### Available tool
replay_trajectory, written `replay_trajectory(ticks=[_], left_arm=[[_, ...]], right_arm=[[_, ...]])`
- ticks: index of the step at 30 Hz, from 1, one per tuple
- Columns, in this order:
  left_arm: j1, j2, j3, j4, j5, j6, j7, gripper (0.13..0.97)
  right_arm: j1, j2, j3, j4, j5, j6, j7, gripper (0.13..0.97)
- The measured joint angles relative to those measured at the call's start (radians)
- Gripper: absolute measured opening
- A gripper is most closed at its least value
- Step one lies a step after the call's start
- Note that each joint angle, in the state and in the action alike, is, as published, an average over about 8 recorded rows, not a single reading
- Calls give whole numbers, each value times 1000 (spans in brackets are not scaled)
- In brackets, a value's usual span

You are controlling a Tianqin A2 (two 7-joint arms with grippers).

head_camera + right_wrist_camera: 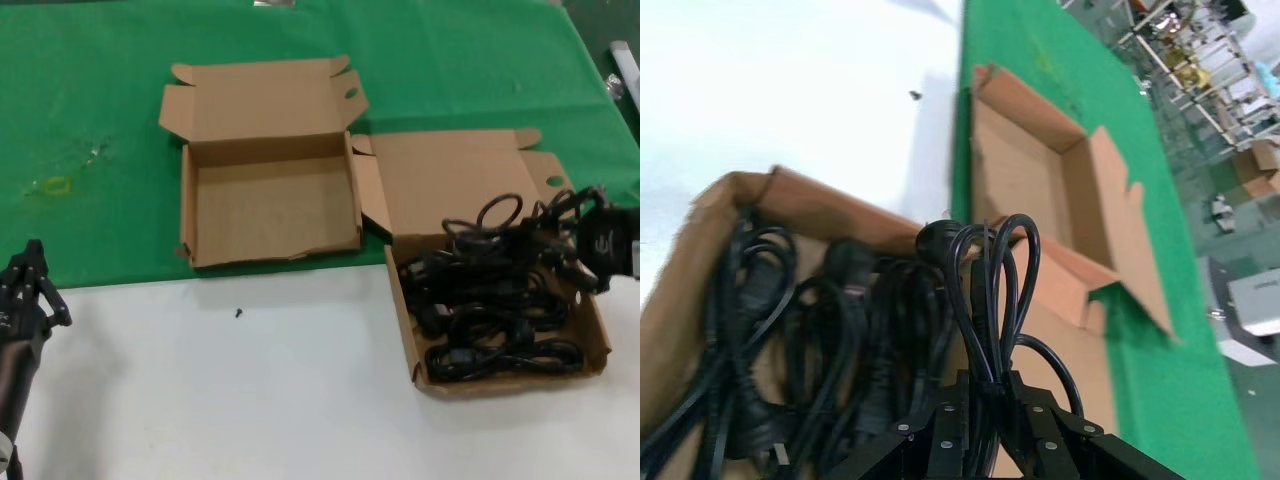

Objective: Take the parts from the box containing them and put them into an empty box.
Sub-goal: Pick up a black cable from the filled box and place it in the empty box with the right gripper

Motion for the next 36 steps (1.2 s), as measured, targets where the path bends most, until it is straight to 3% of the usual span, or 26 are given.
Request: replay_trajectory(ticks=[13, 36], left_arm=[[0, 0, 0, 0, 0, 0, 0, 142], [0, 0, 0, 0, 0, 0, 0, 142]], right_arm=[[82, -39, -28, 56, -32, 18, 75, 212], [305, -389, -219, -93, -167, 100, 44, 211]])
